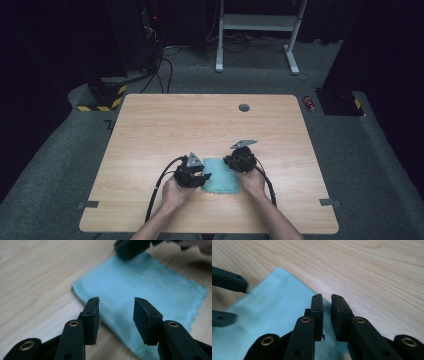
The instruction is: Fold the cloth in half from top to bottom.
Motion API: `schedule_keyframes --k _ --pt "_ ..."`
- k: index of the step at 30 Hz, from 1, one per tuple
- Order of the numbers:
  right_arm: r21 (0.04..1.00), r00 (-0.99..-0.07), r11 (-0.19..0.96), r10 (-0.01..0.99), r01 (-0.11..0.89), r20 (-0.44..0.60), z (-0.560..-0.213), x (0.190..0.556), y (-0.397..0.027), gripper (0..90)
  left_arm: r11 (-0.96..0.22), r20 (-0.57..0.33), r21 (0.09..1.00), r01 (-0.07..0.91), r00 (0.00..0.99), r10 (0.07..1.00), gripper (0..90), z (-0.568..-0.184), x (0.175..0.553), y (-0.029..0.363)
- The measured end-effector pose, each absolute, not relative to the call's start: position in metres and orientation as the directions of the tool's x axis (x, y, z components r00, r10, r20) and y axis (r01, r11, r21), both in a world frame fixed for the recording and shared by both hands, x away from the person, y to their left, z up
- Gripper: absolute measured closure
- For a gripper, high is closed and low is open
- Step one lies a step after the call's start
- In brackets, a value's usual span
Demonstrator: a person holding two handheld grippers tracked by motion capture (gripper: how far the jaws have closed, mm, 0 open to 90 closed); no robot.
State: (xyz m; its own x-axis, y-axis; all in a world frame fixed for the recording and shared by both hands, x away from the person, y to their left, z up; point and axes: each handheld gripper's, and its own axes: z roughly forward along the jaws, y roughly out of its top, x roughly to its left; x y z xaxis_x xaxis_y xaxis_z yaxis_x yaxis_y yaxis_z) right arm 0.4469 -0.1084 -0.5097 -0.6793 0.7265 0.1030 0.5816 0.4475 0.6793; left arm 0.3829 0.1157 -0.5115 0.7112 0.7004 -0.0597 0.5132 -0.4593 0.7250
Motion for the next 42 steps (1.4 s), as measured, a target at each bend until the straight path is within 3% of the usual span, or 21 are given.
schedule_keyframes --k 16,23,28,42 --pt "0.681 -0.624 0.432 0.780 0.592 0.048 -0.508 0.444 -0.137 76.0 -0.547 0.010 0.684 0.482 0.744 0.668 49.5 -0.513 0.347 0.131" --pt "0.710 -0.620 0.385 0.780 0.589 0.091 -0.506 0.439 -0.149 68.7 -0.385 -0.102 0.759 0.525 0.679 0.727 48.5 -0.509 0.353 0.147" --pt "0.727 -0.604 0.358 0.791 0.585 0.097 -0.499 0.435 -0.159 64.8 -0.300 -0.133 0.792 0.532 0.630 0.765 47.1 -0.498 0.362 0.159" --pt "0.776 -0.579 0.310 0.811 0.549 0.086 -0.483 0.418 -0.190 62.2 -0.234 -0.158 0.807 0.542 0.581 0.799 44.9 -0.493 0.369 0.178"
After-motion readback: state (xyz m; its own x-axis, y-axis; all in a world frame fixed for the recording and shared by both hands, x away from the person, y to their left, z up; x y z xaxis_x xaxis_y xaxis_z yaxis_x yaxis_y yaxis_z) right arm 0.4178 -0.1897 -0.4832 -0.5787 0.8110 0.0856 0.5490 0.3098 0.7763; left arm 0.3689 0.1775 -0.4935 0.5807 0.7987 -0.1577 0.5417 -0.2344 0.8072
